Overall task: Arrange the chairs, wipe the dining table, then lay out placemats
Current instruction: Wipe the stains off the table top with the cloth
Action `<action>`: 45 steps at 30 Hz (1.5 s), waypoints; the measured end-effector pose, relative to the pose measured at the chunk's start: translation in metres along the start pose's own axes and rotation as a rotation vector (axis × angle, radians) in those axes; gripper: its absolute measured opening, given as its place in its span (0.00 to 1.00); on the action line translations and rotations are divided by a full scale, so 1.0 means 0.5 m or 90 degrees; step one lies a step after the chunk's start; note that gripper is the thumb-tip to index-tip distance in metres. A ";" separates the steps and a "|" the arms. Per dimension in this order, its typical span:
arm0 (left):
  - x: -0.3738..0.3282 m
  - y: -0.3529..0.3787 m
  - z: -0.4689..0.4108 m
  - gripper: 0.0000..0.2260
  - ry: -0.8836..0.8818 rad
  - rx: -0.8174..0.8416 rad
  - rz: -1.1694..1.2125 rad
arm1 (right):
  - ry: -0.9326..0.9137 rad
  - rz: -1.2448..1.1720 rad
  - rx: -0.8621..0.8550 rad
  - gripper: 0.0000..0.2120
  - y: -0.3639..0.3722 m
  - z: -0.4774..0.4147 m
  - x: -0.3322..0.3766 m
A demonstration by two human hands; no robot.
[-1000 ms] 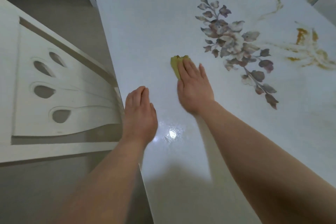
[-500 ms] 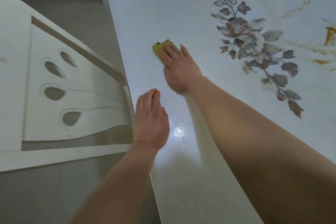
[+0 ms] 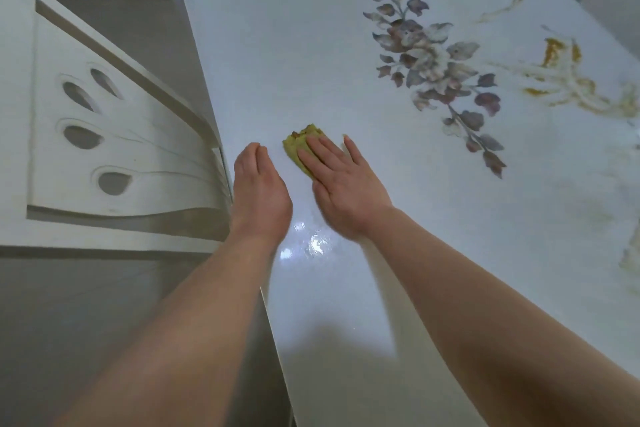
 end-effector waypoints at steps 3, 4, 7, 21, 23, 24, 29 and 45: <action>-0.011 -0.006 0.053 0.23 -0.025 -0.002 0.000 | -0.009 -0.002 0.006 0.26 0.002 0.063 0.009; -0.015 -0.006 0.071 0.24 -0.024 -0.004 -0.003 | -0.011 -0.004 0.006 0.26 0.004 0.079 0.012; -0.024 -0.005 0.130 0.24 -0.039 -0.008 0.001 | -0.023 -0.006 0.010 0.26 0.009 0.129 0.028; -0.062 -0.019 0.366 0.23 -0.114 -0.022 -0.004 | -0.096 -0.020 0.085 0.27 0.028 0.365 0.077; -0.061 -0.021 0.372 0.23 -0.112 -0.032 0.004 | -0.081 -0.015 0.071 0.27 0.028 0.348 0.070; -0.060 -0.022 0.371 0.22 -0.109 -0.037 0.013 | -0.069 -0.010 0.065 0.27 0.026 0.336 0.064; -0.050 -0.026 0.371 0.20 -0.112 -0.065 0.095 | -0.016 0.008 0.044 0.27 0.022 0.244 0.037; -0.059 -0.012 0.468 0.29 -0.113 0.056 0.099 | -0.031 0.014 0.077 0.27 0.051 0.442 0.145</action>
Point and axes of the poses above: each hand's wrist, its own z-axis away from the middle knuckle, its own y-axis out of the palm, x = y × z, the point moved 9 cm from there along -z, towards the middle knuckle, and after that the axes turned 9 degrees about -z, right-handed, at the moved point
